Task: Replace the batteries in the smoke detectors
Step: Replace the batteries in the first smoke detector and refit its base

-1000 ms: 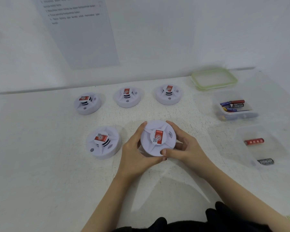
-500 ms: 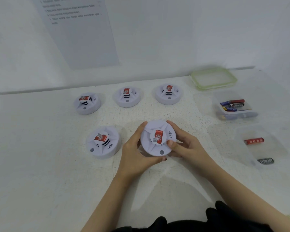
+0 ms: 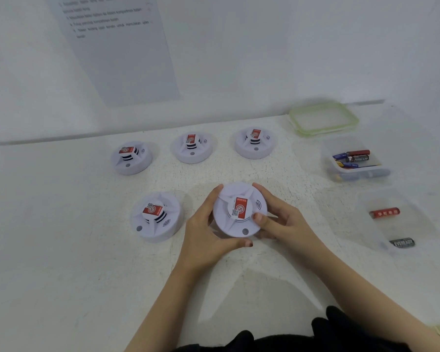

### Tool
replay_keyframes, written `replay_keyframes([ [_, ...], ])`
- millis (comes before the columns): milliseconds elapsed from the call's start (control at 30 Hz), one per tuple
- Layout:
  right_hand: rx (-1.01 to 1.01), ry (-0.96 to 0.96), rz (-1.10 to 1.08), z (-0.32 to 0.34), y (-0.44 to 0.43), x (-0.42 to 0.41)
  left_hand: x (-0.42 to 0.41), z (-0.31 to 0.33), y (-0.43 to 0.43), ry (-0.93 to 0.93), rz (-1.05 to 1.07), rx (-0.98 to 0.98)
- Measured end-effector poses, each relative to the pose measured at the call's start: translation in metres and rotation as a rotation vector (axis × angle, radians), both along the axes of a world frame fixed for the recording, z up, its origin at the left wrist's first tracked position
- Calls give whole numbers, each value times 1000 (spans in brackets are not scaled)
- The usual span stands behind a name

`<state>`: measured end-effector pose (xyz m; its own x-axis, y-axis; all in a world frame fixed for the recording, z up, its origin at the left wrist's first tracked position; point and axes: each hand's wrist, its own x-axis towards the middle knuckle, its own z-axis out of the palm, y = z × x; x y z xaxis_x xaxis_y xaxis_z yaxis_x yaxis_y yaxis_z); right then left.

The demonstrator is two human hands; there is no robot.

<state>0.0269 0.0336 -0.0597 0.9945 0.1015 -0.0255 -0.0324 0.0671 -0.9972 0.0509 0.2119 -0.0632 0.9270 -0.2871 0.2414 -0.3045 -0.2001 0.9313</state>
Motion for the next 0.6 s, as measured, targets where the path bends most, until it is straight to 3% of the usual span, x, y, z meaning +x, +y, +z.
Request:
replay_keyframes([
  [600, -32, 7, -2, 1, 0, 0, 2, -2, 1, 47, 6, 10],
])
